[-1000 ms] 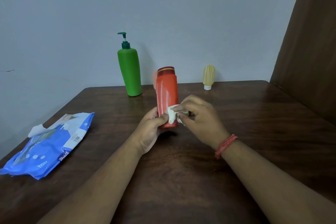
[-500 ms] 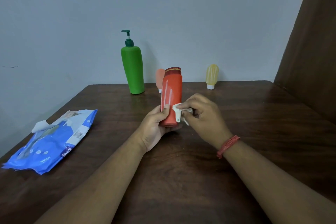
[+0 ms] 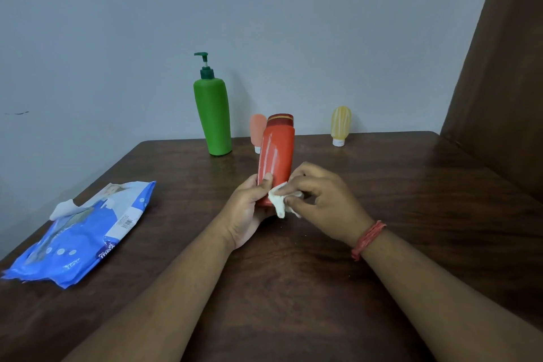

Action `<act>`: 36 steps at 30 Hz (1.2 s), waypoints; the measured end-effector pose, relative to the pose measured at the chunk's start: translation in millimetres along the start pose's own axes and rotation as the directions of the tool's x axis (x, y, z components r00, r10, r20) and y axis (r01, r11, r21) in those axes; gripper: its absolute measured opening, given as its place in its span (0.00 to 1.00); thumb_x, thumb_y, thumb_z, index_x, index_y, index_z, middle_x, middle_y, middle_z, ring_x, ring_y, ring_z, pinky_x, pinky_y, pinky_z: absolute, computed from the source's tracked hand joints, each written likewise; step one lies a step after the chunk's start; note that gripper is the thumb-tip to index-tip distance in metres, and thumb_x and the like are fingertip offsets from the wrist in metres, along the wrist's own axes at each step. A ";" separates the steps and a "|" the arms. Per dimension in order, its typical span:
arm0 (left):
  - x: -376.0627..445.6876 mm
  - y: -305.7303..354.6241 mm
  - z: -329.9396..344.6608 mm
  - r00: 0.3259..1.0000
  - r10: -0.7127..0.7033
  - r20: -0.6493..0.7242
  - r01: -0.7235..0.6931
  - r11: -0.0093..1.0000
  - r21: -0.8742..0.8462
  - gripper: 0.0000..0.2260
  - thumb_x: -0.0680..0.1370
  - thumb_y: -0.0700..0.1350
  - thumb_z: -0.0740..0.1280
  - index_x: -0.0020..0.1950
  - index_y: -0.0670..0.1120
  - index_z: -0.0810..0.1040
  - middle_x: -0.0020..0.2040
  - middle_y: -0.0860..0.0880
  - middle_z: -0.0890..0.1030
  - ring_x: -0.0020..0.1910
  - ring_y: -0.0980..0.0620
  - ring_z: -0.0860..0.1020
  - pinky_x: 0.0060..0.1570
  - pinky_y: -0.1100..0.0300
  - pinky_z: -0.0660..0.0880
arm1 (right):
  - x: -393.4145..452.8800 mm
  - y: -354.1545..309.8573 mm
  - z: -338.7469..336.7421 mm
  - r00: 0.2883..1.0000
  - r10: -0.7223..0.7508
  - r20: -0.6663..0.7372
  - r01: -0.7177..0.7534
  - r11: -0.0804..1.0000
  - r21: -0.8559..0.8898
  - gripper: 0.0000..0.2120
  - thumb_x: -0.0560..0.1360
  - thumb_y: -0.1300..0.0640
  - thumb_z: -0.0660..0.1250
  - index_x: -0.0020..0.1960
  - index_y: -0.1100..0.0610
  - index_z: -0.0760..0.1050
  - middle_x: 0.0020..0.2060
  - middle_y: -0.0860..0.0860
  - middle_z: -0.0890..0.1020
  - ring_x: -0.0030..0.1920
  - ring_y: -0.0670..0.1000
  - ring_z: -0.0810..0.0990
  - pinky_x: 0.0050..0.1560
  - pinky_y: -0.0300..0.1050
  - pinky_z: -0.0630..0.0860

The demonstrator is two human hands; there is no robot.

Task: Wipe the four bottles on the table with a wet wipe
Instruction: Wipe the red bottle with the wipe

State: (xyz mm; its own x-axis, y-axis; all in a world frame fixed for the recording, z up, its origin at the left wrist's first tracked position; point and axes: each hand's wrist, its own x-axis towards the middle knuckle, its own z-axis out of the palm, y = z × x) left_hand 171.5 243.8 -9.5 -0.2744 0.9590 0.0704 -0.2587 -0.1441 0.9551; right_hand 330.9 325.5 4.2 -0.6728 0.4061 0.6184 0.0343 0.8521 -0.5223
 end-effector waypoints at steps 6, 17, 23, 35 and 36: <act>-1.8 -4.8 4.5 0.999 0.011 0.047 -0.022 0.969 0.246 0.19 0.77 0.53 0.67 0.67 0.52 0.73 0.63 0.47 0.80 0.63 0.47 0.78 0.67 0.43 0.74 | 6.1 8.4 -4.7 0.939 0.125 -0.320 -0.141 0.990 -0.027 0.10 0.76 0.65 0.70 0.53 0.54 0.85 0.45 0.44 0.74 0.46 0.44 0.77 0.43 0.35 0.73; -5.6 -3.3 8.5 0.992 0.018 0.126 -0.088 0.809 0.581 0.16 0.81 0.53 0.64 0.67 0.59 0.65 0.65 0.55 0.76 0.64 0.58 0.75 0.64 0.59 0.72 | 5.4 9.0 -18.7 0.941 0.039 -0.337 -0.090 0.986 -0.138 0.09 0.76 0.64 0.71 0.54 0.56 0.84 0.48 0.45 0.76 0.49 0.42 0.76 0.48 0.32 0.74; -4.3 -5.1 7.9 0.986 -0.014 0.168 -0.117 0.660 0.742 0.31 0.76 0.66 0.62 0.75 0.54 0.62 0.67 0.53 0.74 0.65 0.54 0.73 0.68 0.49 0.72 | 10.5 10.8 -31.9 0.839 0.108 -0.533 -0.189 0.977 -0.100 0.10 0.77 0.65 0.69 0.53 0.53 0.84 0.49 0.45 0.77 0.50 0.39 0.77 0.49 0.34 0.77; -6.3 -2.2 14.2 0.986 0.027 0.167 -0.157 0.509 0.846 0.16 0.83 0.55 0.62 0.67 0.52 0.66 0.57 0.52 0.75 0.55 0.55 0.75 0.56 0.55 0.75 | 8.7 8.8 -30.4 0.894 0.080 -0.441 -0.229 0.927 -0.297 0.10 0.80 0.63 0.66 0.58 0.56 0.82 0.50 0.48 0.73 0.50 0.44 0.73 0.51 0.41 0.76; -5.8 -2.4 14.6 0.985 0.035 0.167 -0.162 0.512 0.843 0.15 0.83 0.55 0.62 0.67 0.51 0.66 0.57 0.52 0.75 0.54 0.55 0.75 0.54 0.57 0.75 | 7.9 6.9 -28.6 0.927 0.023 -0.375 -0.169 0.917 -0.361 0.08 0.79 0.64 0.67 0.54 0.57 0.82 0.49 0.50 0.74 0.49 0.47 0.74 0.50 0.44 0.77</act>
State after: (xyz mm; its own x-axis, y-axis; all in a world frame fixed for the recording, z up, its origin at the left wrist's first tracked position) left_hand 187.2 242.1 -8.0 -0.1244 0.9806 0.1513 0.6931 -0.0233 0.7205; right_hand 346.9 344.0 22.3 -0.3459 0.5201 0.7809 0.4117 0.8320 -0.3718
